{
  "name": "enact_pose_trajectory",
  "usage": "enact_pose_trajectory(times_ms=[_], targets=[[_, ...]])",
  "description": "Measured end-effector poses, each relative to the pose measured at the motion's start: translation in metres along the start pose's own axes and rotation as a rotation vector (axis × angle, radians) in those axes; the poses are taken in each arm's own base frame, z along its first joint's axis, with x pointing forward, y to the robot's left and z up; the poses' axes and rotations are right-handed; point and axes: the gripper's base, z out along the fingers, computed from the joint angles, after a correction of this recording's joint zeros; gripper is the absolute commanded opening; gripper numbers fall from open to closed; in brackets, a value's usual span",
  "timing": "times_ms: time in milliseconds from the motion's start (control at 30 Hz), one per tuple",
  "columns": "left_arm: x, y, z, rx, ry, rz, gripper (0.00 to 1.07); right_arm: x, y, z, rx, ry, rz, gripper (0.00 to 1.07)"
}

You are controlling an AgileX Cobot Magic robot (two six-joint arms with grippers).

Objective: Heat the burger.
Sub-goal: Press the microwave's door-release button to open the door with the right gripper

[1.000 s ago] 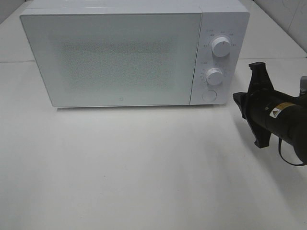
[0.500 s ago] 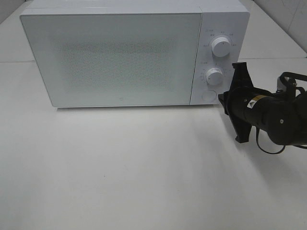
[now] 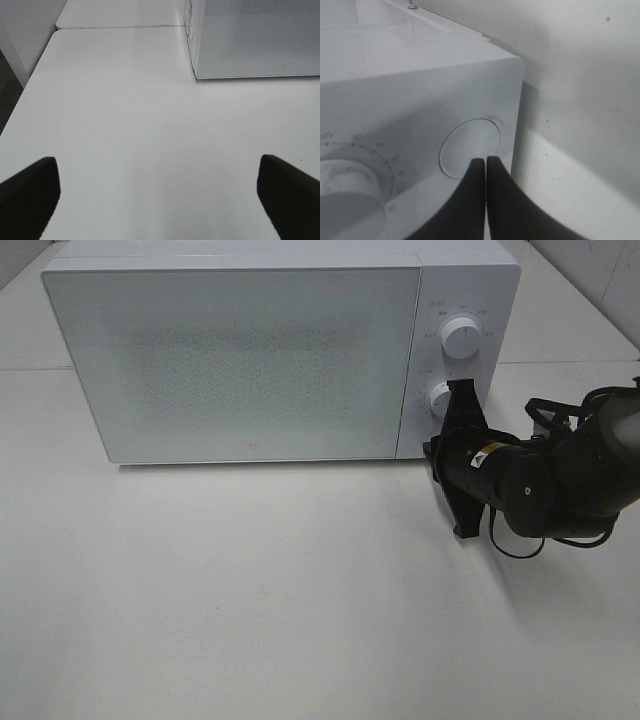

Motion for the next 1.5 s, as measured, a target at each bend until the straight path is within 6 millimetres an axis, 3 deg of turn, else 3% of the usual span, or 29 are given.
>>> enact_pose_trajectory(times_ms=[1500], targets=[[0.0,0.0,0.0,0.0,0.0,0.0,1.03,-0.0044,0.0047,0.0088,-0.042,-0.052,-0.013,0.0]])
